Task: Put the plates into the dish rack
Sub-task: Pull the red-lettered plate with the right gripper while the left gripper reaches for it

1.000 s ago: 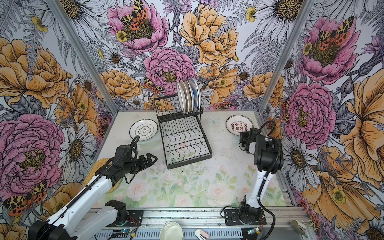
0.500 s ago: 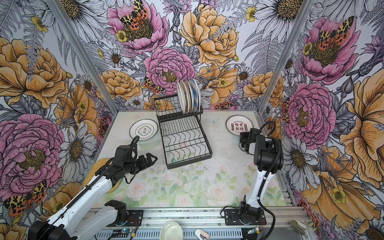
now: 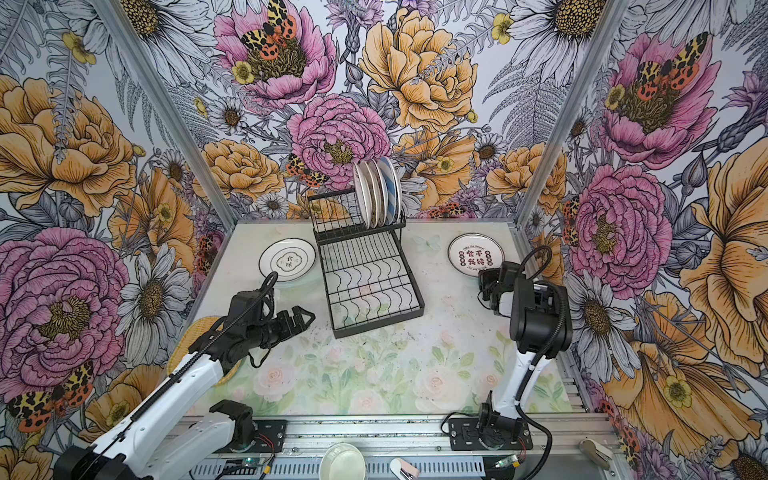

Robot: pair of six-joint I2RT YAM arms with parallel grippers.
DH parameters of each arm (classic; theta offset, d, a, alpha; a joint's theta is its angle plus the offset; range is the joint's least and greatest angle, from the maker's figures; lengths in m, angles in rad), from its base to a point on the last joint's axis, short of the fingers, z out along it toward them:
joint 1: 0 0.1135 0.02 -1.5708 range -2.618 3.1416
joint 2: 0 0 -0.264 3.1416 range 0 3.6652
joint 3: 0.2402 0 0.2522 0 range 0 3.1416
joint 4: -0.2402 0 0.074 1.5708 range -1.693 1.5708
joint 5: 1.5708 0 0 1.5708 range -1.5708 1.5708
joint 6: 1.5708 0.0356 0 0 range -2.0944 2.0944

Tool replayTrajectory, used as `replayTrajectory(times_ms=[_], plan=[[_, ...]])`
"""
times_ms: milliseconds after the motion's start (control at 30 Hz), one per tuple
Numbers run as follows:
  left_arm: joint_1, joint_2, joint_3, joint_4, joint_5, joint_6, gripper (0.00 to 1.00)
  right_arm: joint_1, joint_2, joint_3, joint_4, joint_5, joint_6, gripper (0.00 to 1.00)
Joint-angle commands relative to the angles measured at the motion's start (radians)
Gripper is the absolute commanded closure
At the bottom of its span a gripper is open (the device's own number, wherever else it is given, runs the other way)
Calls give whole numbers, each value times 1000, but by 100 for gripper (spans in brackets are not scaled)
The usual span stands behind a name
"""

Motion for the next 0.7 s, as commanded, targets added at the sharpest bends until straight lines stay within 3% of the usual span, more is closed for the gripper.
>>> replayTrajectory(times_ms=[0,333,667], plan=[[-8,-17,-11,21,0,3,1,-4,-105,-36,52,-52,-33,100],[-28,-10,-2,61,44,22,1,9,-361,-183,-63,-148,-100,100],[-62,31,9,119,110,44,1,65,-677,-243,-369,-205,-204,100]])
